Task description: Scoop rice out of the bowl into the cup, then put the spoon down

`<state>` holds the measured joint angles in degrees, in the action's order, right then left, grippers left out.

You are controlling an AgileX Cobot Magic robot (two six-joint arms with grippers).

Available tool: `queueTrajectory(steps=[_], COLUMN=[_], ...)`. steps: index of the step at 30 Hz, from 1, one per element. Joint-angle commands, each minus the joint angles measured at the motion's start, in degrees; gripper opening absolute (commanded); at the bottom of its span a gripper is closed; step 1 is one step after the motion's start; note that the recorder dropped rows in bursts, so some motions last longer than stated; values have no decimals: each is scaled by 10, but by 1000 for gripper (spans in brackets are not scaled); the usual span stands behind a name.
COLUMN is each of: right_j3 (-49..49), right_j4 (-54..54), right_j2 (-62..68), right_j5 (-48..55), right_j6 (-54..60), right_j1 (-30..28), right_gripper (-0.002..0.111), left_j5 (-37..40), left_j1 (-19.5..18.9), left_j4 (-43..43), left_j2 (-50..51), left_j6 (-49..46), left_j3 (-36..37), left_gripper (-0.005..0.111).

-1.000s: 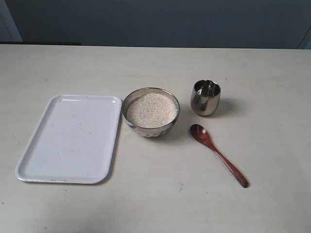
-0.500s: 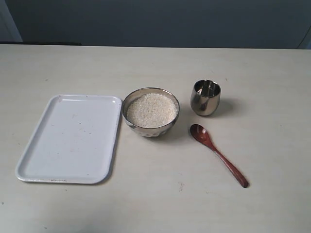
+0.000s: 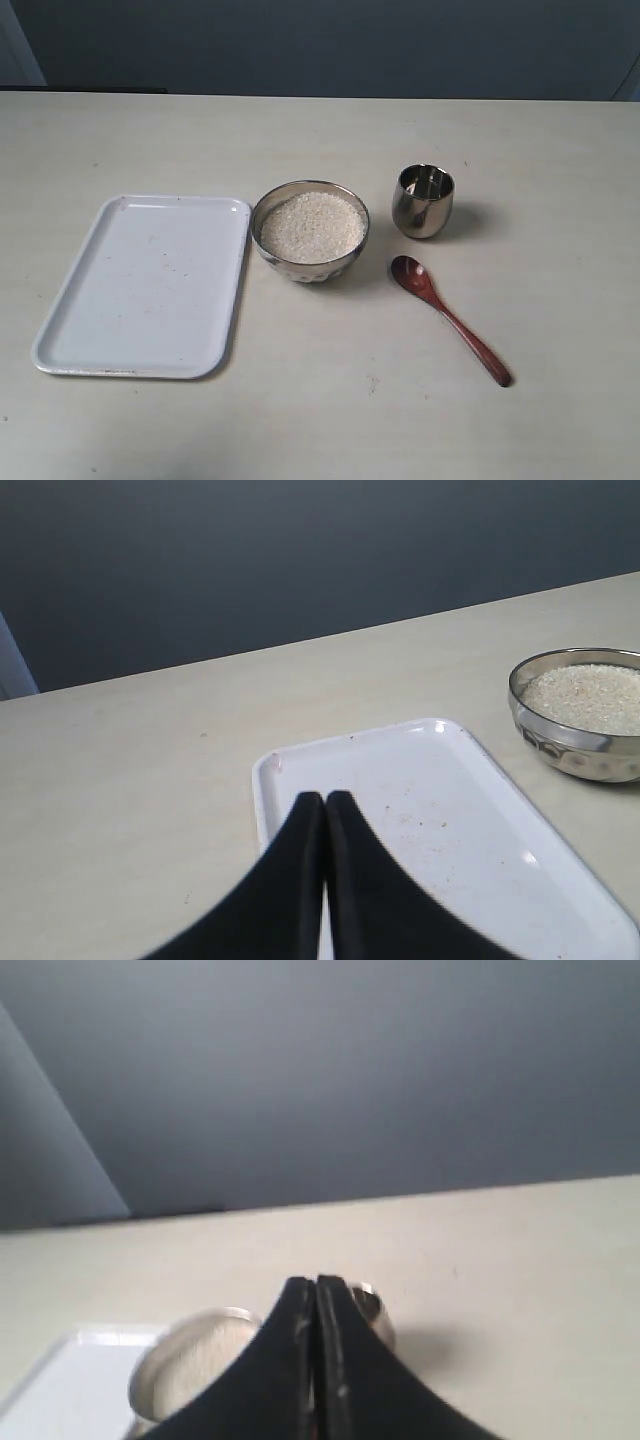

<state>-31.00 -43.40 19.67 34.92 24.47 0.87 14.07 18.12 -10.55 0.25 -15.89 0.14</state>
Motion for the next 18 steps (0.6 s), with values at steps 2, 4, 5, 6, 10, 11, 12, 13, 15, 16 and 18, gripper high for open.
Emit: queueTrajectory(steps=[2, 4, 5, 6, 10, 11, 12, 13, 15, 16, 18], right_j3=[-115, -149, -167, -182, -210, -211, -211, -211, -213, -213, -213], right_j4=[100, 129, 147, 163, 211, 227, 240, 250, 279, 290, 316], right_j2=[191, 252, 288, 323, 456, 489, 521, 544, 598, 617, 658], right_j5=[146, 170, 183, 195, 204, 204, 204, 204, 202, 197, 176], right_j6=[42, 45, 42, 42, 40, 40, 38, 35, 20, 18, 18], right_j1=[11, 24, 32, 42, 96, 116, 140, 165, 215, 234, 274], right_gripper=[-1, -1, -1, -1, -1, -1, -1, -1, -1, -1, -1], left_j5=[-6, -6, -6, -6, -6, -6, -6, -6, -6, -6, -6], left_j1=[3, 3, 3, 3, 3, 3, 3, 3, 3, 3, 3], left_j4=[-1, -1, -1, -1, -1, -1, -1, -1, -1, -1, -1], left_j2=[-2, -2, -2, -2, -2, -2, -2, -2, -2, -2, -2], left_j6=[3, 3, 3, 3, 3, 3, 3, 3, 3, 3, 3], left_j3=[-1, -1, -1, -1, -1, -1, -1, -1, -1, -1, -1], left_gripper=[1, 1, 1, 1, 1, 1, 1, 1, 1, 1, 1])
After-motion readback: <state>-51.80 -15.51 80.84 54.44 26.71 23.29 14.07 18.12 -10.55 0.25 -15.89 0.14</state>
